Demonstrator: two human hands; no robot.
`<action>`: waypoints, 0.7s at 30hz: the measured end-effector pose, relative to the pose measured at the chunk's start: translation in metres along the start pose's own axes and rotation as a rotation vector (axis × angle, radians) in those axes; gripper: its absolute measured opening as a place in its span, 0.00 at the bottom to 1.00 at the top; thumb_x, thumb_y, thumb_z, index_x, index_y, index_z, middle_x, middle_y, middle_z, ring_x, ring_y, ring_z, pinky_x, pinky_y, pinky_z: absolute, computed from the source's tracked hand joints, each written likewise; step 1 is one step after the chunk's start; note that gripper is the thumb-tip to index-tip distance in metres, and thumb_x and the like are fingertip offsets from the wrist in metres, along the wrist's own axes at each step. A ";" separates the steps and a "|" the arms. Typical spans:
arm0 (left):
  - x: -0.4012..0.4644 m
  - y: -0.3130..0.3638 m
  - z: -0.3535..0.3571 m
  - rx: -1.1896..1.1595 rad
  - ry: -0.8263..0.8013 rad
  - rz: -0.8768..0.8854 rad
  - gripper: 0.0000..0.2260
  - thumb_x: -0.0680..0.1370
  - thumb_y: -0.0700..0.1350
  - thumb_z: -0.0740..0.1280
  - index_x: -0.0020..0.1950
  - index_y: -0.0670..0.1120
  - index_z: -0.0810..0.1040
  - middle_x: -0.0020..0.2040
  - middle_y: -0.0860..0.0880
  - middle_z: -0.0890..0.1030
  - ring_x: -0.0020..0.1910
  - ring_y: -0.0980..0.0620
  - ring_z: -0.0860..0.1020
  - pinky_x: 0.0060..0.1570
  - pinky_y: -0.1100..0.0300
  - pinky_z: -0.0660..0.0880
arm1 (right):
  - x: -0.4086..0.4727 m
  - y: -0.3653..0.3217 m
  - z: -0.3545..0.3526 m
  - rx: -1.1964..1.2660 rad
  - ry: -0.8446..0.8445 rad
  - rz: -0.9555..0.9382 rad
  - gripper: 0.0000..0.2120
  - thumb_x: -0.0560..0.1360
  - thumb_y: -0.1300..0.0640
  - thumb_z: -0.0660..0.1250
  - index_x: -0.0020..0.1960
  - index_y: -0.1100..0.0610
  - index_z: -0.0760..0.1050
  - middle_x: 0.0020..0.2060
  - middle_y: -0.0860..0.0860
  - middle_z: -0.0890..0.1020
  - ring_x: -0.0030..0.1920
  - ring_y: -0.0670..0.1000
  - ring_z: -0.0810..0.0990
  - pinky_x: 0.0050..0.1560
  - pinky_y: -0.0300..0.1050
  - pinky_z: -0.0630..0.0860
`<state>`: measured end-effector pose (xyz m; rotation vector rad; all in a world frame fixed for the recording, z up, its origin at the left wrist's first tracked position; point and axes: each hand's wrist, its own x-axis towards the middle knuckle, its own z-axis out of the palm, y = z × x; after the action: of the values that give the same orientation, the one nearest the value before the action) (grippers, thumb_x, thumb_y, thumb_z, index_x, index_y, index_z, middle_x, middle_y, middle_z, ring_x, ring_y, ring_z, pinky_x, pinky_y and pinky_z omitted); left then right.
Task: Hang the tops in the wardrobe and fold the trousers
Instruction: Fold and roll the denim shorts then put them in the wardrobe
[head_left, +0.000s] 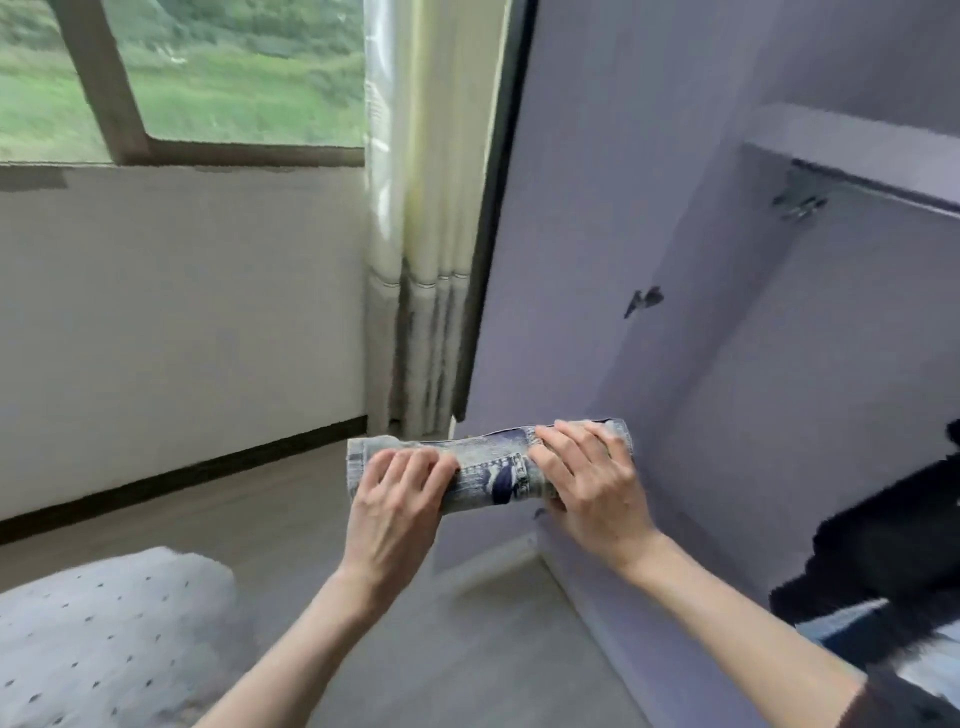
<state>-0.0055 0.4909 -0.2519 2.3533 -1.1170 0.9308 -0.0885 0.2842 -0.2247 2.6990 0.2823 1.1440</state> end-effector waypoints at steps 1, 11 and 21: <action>0.020 0.015 0.010 -0.034 0.004 0.031 0.16 0.67 0.39 0.71 0.52 0.46 0.72 0.45 0.47 0.78 0.42 0.45 0.77 0.50 0.53 0.69 | -0.004 0.023 -0.008 -0.053 0.011 0.039 0.14 0.81 0.58 0.47 0.53 0.56 0.71 0.51 0.54 0.83 0.51 0.57 0.81 0.54 0.54 0.72; 0.244 0.147 0.062 -0.292 0.177 0.292 0.19 0.63 0.34 0.69 0.53 0.44 0.74 0.47 0.45 0.78 0.45 0.42 0.77 0.51 0.53 0.67 | 0.002 0.222 -0.104 -0.598 0.138 0.214 0.10 0.77 0.63 0.58 0.52 0.58 0.77 0.53 0.55 0.82 0.55 0.57 0.80 0.62 0.55 0.70; 0.441 0.292 0.074 -0.409 0.429 0.630 0.26 0.59 0.28 0.67 0.55 0.43 0.73 0.49 0.43 0.77 0.45 0.42 0.75 0.52 0.52 0.65 | 0.009 0.368 -0.223 -1.104 0.146 0.365 0.18 0.68 0.69 0.65 0.57 0.58 0.72 0.57 0.56 0.80 0.59 0.58 0.76 0.67 0.56 0.66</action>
<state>0.0007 0.0310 0.0191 1.4007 -1.6901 1.1910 -0.2082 -0.0447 0.0266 1.7015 -0.6632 1.1002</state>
